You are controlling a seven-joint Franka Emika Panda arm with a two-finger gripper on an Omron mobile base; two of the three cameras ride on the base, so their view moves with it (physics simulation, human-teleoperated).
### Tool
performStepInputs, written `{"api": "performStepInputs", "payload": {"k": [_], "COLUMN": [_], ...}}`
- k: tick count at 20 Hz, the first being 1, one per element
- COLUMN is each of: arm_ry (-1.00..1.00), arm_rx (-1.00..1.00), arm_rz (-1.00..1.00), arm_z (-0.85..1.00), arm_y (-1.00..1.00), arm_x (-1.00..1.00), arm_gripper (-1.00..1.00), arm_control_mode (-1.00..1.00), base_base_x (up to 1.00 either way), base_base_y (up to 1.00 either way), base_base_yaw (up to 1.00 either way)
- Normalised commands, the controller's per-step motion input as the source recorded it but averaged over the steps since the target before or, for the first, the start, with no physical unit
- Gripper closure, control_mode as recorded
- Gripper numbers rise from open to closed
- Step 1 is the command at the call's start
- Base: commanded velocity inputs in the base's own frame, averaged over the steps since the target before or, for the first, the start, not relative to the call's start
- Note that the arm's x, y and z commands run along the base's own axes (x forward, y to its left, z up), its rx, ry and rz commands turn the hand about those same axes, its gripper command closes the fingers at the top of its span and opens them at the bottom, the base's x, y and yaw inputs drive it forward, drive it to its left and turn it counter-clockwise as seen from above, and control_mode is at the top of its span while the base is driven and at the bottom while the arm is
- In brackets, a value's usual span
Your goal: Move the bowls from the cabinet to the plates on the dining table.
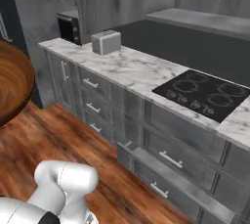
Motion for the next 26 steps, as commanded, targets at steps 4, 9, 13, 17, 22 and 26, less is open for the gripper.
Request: {"api": "performStepInputs", "payload": {"k": [4, 9, 13, 17, 22, 26], "arm_ry": [0.00, 0.00, 0.00, 0.00, 0.00, 0.00], "arm_rx": [0.00, 0.00, 0.00, 0.00, 0.00, 0.00], "arm_rz": [0.00, 0.00, 0.00, 0.00, 0.00, 0.00], "arm_z": [0.00, 0.00, 0.00, 0.00, 0.00, 0.00], "arm_y": [0.00, 0.00, 0.00, 0.00, 0.00, 0.00], "arm_x": [0.00, 0.00, 0.00, 0.00, 0.00, 0.00], "arm_gripper": [1.00, 1.00, 1.00, 1.00, 1.00, 1.00], "arm_control_mode": [1.00, 1.00, 1.00, 1.00, 1.00, 1.00], "base_base_x": [0.00, 0.00, 0.00, 0.00, 0.00, 0.00], "base_base_y": [0.00, 0.00, 0.00, 0.00, 0.00, 0.00], "base_base_yaw": [0.50, 0.50, 0.50, 0.50, 0.50, 0.50]}}
